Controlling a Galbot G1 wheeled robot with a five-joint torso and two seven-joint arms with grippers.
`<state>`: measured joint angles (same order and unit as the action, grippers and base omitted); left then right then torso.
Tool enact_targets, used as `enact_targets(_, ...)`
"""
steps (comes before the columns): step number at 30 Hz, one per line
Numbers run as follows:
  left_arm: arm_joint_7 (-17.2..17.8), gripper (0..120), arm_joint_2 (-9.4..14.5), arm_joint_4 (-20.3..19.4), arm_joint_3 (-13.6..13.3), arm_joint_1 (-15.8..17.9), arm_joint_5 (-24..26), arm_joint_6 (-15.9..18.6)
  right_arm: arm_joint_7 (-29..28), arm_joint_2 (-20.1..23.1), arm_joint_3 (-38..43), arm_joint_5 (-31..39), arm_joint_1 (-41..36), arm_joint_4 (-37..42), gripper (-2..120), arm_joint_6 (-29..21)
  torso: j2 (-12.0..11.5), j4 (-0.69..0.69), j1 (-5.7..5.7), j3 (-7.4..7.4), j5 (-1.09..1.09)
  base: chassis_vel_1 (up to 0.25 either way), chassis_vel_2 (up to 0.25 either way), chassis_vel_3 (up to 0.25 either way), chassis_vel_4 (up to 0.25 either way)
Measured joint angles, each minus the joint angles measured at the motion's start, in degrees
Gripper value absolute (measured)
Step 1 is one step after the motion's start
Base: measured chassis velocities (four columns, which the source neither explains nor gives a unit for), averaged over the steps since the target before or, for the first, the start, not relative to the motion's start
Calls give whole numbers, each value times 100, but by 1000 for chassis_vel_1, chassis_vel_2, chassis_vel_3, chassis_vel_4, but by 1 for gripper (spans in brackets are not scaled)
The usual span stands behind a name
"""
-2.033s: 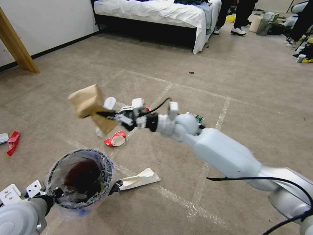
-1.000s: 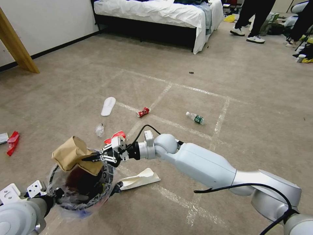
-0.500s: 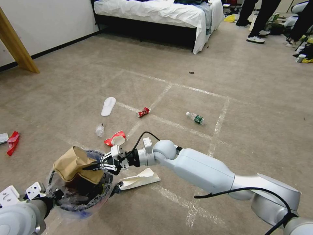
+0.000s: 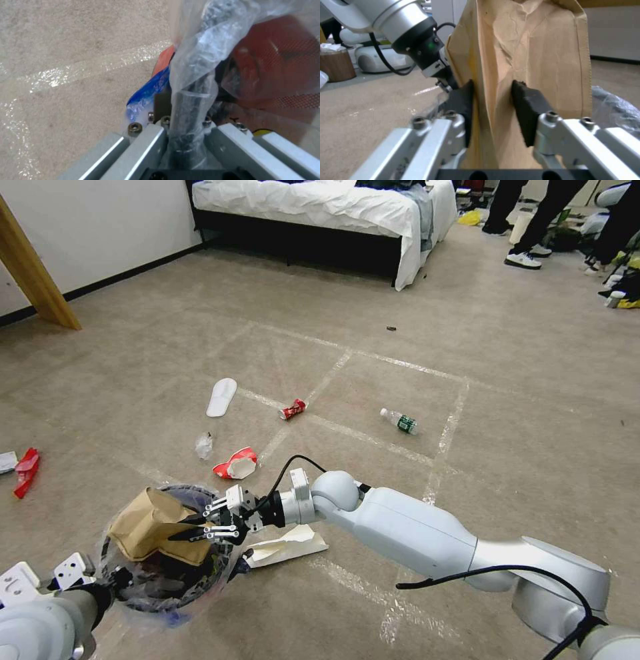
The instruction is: Pick up the trash bin and place the garbage on the floor into it.
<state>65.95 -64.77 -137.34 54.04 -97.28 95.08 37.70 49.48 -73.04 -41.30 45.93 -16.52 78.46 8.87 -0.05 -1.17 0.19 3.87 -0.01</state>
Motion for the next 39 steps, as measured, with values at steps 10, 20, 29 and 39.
enact_targets(10,2,0,-5,-98,136,-142,41,1,4,-124,-48,21,124,-105,74,-100,0,1,0,0,0,0,0,0,0)
enact_targets(20,3,0,27,-122,130,-155,60,2,-25,-94,-108,-13,111,-196,99,-22,0,0,0,0,0,0,0,0,0)
enact_targets(29,54,0,42,-181,210,-152,164,-18,-90,-82,-186,-77,104,-225,100,18,0,0,0,0,0,0,0,0,0)
enact_targets(39,76,0,-101,-208,231,-194,82,-29,-112,-173,-364,50,256,-103,100,39,0,0,0,0,0,0,0,0,0)
